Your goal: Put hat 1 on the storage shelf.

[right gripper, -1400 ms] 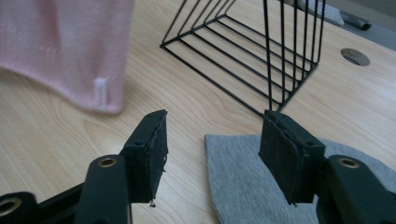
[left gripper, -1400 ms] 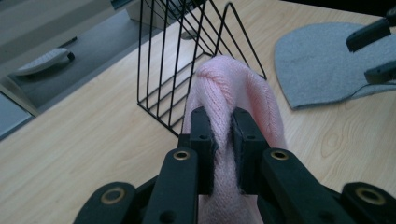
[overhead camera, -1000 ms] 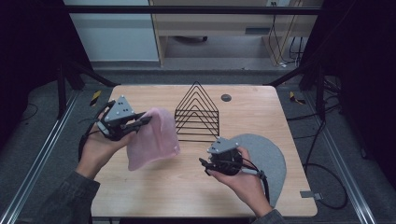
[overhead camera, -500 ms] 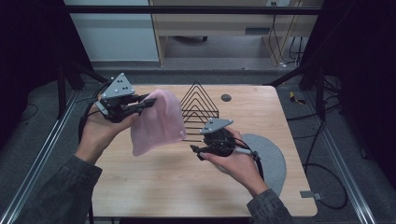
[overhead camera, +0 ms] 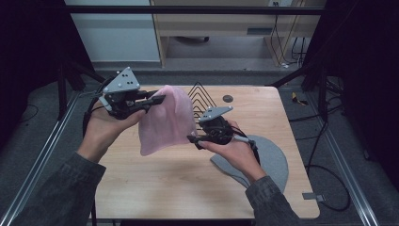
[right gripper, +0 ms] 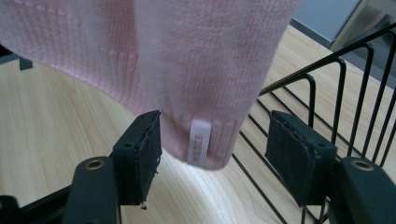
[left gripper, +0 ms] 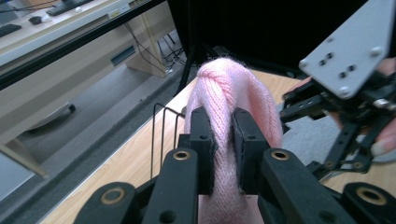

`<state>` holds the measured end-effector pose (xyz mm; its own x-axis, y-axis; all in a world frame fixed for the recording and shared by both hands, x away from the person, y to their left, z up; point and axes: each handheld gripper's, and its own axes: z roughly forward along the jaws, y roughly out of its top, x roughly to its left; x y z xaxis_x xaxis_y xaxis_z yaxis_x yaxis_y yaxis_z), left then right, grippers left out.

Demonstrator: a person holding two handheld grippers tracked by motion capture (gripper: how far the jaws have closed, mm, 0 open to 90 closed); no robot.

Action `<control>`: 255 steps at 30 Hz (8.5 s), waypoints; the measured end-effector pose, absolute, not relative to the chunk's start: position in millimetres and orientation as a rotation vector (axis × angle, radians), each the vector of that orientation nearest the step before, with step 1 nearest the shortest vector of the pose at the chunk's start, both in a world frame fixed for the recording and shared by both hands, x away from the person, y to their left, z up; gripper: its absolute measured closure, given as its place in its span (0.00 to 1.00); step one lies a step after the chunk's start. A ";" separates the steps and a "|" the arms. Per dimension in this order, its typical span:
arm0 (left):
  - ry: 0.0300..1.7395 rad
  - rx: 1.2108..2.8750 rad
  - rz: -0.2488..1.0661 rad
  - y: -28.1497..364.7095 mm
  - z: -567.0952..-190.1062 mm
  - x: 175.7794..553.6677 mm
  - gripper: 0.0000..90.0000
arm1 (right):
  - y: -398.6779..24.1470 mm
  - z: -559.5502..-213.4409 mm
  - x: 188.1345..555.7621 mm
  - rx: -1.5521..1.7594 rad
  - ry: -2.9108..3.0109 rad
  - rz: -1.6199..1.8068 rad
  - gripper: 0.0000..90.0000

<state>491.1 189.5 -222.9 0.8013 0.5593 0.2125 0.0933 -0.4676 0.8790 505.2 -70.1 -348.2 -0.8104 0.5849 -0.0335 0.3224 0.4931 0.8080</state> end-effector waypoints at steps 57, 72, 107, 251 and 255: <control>0.526 1.940 0.607 167.9 -193.2 619.1 0.88 | -90.4 -294.8 602.3 0.836 2.256 1.195 0.89; 0.532 1.954 0.576 153.4 -198.3 618.6 0.88 | -107.1 -297.0 594.1 0.849 2.266 1.193 0.89; 0.526 2.039 0.499 124.5 -249.3 608.3 0.88 | -123.3 -359.5 577.1 0.946 2.298 1.126 0.84; 0.935 2.205 0.458 257.0 -457.0 464.8 0.11 | -258.2 -417.4 482.1 1.220 2.153 1.129 0.95; 0.919 2.212 0.436 254.9 -458.0 464.5 0.11 | -246.0 -395.6 472.8 1.128 2.172 1.189 0.95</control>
